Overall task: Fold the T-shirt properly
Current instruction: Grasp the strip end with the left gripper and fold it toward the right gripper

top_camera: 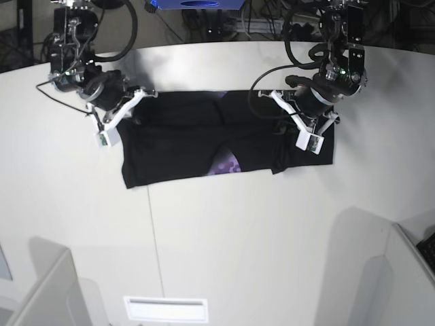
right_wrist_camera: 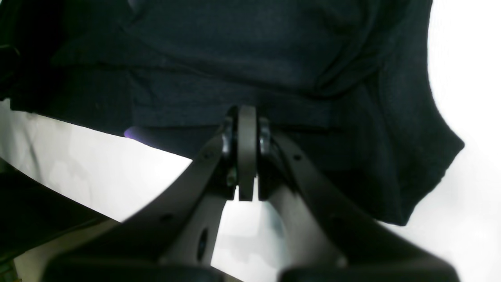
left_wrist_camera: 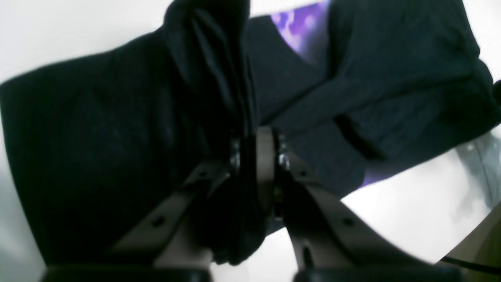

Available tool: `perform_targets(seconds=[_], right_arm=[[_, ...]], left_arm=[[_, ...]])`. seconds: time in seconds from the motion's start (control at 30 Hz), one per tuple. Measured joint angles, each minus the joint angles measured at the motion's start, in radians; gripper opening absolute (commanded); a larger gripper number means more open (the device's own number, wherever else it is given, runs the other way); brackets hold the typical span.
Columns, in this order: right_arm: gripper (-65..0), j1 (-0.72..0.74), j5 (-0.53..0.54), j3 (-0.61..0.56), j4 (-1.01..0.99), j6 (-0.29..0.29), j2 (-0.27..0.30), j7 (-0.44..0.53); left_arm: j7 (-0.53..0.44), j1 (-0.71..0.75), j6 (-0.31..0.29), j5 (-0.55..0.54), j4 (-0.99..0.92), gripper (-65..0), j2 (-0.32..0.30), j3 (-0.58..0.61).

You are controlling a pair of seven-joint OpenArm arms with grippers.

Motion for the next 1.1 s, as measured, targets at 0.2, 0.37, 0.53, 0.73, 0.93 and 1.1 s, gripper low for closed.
perform_targets(seconds=[0.2, 0.37, 0.53, 0.73, 0.93, 1.1], right_arm=[[-65.0, 0.000, 0.000, 0.000, 0.000, 0.000, 0.000, 0.000], [-65.0, 0.000, 0.000, 0.000, 0.000, 0.000, 0.000, 0.002], [-65.0, 0.000, 0.000, 0.000, 0.000, 0.000, 0.000, 0.002], [-65.0, 0.000, 0.000, 0.000, 0.000, 0.000, 0.000, 0.002], [-65.0, -0.001, 0.000, 0.000, 0.000, 0.000, 0.000, 0.002], [-65.0, -0.001, 0.000, 0.000, 0.000, 0.000, -0.001, 0.002]], left_arm=[[0.001, -0.004, 0.000, 0.001, -0.001, -65.0, 0.035, 0.003], [0.001, -0.004, 0.000, 0.002, -0.001, -65.0, 0.032, 0.000], [0.001, -0.004, 0.000, -0.003, -0.002, -65.0, 0.032, 0.001], [0.001, -0.006, 0.000, -0.003, -0.013, -65.0, 0.032, 0.001], [0.001, -0.007, 0.000, -0.003, -0.024, -65.0, 0.033, 0.001], [0.001, -0.044, 0.002, 0.001, -0.035, -65.0, 0.045, 0.051]])
